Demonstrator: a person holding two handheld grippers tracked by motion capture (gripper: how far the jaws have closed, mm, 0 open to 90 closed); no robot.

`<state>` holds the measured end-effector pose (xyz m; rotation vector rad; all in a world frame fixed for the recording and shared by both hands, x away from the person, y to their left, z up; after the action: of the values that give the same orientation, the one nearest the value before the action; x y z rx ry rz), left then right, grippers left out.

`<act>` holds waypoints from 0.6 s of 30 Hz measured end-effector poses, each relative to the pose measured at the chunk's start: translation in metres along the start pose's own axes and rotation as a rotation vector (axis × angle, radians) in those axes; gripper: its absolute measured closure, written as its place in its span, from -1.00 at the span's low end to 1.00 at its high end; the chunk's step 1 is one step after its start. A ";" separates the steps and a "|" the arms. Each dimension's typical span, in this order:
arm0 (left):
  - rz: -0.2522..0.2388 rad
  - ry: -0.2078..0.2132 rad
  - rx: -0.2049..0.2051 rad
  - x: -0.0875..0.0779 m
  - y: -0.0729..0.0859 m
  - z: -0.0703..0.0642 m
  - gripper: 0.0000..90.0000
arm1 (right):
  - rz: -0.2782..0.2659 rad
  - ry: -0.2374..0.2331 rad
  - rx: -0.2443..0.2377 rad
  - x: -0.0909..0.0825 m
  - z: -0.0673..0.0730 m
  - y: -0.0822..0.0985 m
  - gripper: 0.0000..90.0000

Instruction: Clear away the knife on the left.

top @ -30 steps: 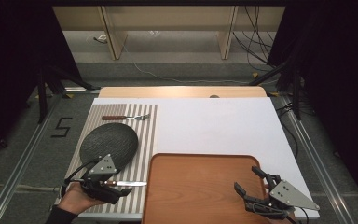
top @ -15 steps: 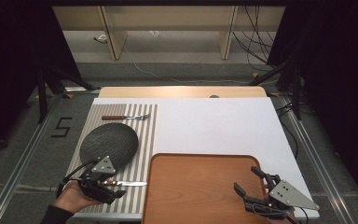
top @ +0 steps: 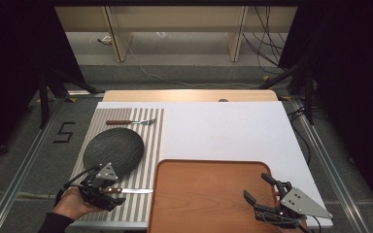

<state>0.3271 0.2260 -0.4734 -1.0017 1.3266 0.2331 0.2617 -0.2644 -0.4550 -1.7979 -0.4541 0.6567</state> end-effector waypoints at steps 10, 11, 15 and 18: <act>0.015 -0.011 0.023 0.007 -0.001 0.000 -0.34 | 0.000 -0.003 -0.001 0.001 0.001 0.000 -0.51; 0.014 -0.014 0.026 0.007 -0.001 0.000 -0.33 | 0.001 -0.004 0.000 0.001 0.001 0.000 -0.51; 0.019 -0.017 0.025 0.010 -0.002 0.001 -0.27 | 0.004 -0.007 0.000 0.001 0.001 0.001 -0.51; 0.027 -0.020 0.029 0.012 -0.002 0.000 -0.25 | 0.003 -0.008 -0.001 0.001 0.001 0.001 -0.51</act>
<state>0.3319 0.2208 -0.4833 -0.9550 1.3222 0.2433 0.2620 -0.2632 -0.4561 -1.7977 -0.4571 0.6662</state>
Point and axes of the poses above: each handheld gripper's, and its own axes: x roughly forward along the jaws, y roughly out of its underside, z roughly to its left, the point moved 2 cm from there along x, roughly forward along the jaws, and after that the axes turned 10 degrees about -x, right-handed, at the moved point
